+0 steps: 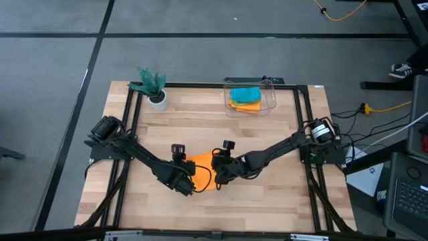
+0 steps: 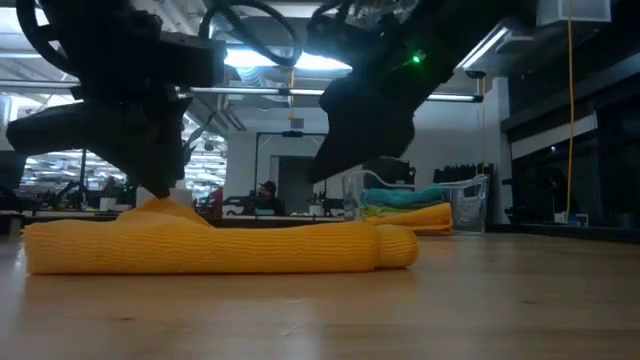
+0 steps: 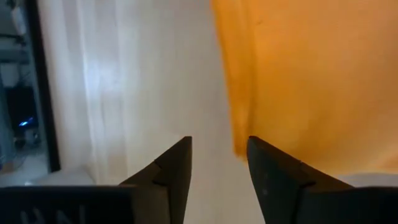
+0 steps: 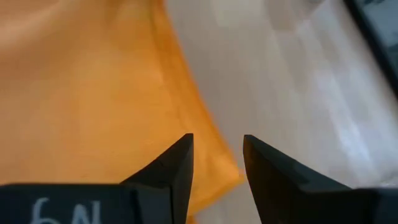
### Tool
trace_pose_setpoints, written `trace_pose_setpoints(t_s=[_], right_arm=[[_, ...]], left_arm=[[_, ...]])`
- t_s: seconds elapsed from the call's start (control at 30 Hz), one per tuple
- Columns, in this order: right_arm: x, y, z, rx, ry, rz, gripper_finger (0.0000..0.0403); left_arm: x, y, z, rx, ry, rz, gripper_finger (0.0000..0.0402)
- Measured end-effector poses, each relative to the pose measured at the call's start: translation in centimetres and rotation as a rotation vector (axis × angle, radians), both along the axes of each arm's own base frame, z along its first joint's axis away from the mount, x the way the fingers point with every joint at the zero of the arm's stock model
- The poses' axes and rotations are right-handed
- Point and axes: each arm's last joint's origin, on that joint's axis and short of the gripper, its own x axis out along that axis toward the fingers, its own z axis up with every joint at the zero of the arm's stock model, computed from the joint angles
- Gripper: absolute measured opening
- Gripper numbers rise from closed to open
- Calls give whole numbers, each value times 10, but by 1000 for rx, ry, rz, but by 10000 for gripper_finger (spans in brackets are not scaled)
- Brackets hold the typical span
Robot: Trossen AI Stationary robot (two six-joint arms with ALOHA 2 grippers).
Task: Fold microfiber towels
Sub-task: Fold the orange microfiber towel
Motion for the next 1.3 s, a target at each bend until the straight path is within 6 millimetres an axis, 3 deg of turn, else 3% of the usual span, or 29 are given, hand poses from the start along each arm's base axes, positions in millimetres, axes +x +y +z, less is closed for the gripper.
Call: trace_pose_setpoints(t_s=[0.2, 0.4, 0.5, 0.73, 0.93, 1.1, 1.3], right_arm=[[4, 9, 14, -11, -6, -10, 142], [4, 18, 15, 249, 44, 88, 142], [10, 18, 12, 303, -23, 96, 142], [38, 16, -11, 353, -209, 176, 142], [58, 19, -34, 333, -402, 262, 142], [60, 10, -63, 299, -339, 209, 142], [60, -7, -76, 280, -292, 56, 142]], left_arm=[[-3, -1, 8, 7, 1, 68, 144], [-10, -13, 37, -11, 26, 139, 143], [-19, -17, 55, -43, 1, 197, 143], [-43, -29, 83, -180, -173, 313, 143], [-53, -43, 85, -205, -260, 308, 143], [-57, -50, 84, -212, -275, 306, 143], [-56, -49, 84, -212, -276, 309, 143]])
